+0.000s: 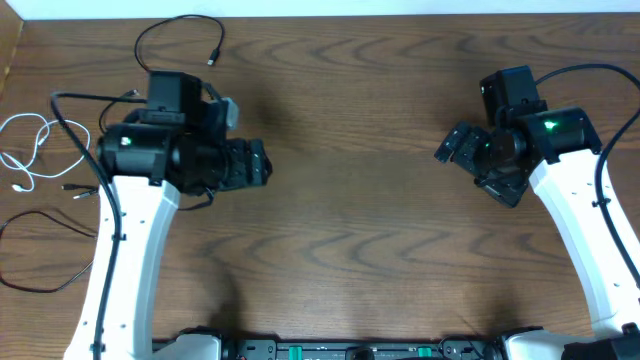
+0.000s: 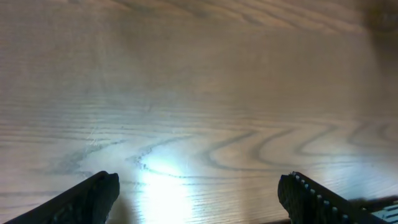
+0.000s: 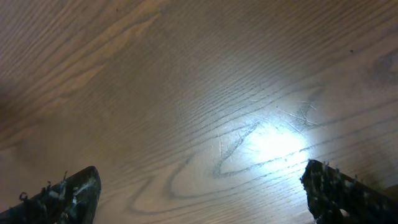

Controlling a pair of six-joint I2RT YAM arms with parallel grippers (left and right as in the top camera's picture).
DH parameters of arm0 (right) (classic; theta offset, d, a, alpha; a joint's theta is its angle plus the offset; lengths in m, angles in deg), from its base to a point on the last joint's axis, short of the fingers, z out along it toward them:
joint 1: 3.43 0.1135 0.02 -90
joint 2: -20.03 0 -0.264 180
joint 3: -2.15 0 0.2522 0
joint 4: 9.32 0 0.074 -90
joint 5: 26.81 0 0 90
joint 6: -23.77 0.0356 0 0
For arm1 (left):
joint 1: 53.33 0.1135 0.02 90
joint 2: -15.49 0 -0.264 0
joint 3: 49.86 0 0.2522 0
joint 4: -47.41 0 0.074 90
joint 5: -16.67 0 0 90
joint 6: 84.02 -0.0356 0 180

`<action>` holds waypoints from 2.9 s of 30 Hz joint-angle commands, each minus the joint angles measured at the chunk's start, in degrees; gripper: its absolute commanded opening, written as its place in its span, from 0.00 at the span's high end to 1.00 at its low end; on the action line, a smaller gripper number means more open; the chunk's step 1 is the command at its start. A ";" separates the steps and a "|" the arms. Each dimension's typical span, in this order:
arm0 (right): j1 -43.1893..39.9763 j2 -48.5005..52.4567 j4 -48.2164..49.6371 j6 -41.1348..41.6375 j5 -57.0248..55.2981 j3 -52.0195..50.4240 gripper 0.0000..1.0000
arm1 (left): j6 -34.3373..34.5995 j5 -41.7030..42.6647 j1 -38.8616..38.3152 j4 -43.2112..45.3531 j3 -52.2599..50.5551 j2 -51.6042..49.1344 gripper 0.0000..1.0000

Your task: Untangle cables

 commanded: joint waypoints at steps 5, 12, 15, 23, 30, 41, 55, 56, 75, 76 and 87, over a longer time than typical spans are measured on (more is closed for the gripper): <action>0.17 0.09 -0.07 0.17 -1.07 0.11 0.01 | 2.73 -3.10 -1.46 -0.87 -1.05 15.23 0.13; 0.17 0.09 -0.13 0.13 1.97 0.11 0.01 | 2.71 -3.13 -1.44 -5.92 -6.56 31.10 0.13; 0.20 0.07 -1.05 -2.10 3.37 0.11 0.01 | 2.69 -3.78 -1.44 -7.72 -9.42 36.48 0.13; 0.22 -1.88 -5.57 -13.53 5.11 0.11 0.01 | 2.73 -4.55 -1.44 -9.70 -11.39 42.58 0.02; 3.87 -9.90 -10.23 -14.78 -0.68 -0.15 0.01 | 2.71 -4.57 -1.44 -9.73 -11.39 42.53 0.02; 17.79 -28.57 -15.34 0.70 -8.94 -8.48 0.01 | 2.71 -4.57 -1.44 -9.73 -11.39 42.53 0.02; 17.97 -32.85 -15.52 0.57 -9.57 -8.63 0.01 | 2.71 -4.57 -1.44 -9.73 -11.39 42.53 0.02; 17.97 -32.85 -15.56 0.57 -10.12 -8.63 0.01 | 2.71 -4.57 -1.44 -9.73 -11.39 42.53 0.02; 5.92 -46.36 14.01 -41.27 -0.22 -29.24 0.01 | 2.71 -4.57 -1.44 -9.73 -11.39 42.53 0.02; 4.81 -48.17 15.10 -43.80 0.68 -30.95 0.01 | 2.71 -4.57 -1.44 -9.73 -11.39 42.53 0.02; -8.07 -68.91 24.65 -51.45 3.69 -44.57 0.01 | 2.71 -4.57 -1.44 -9.73 -11.39 42.53 0.02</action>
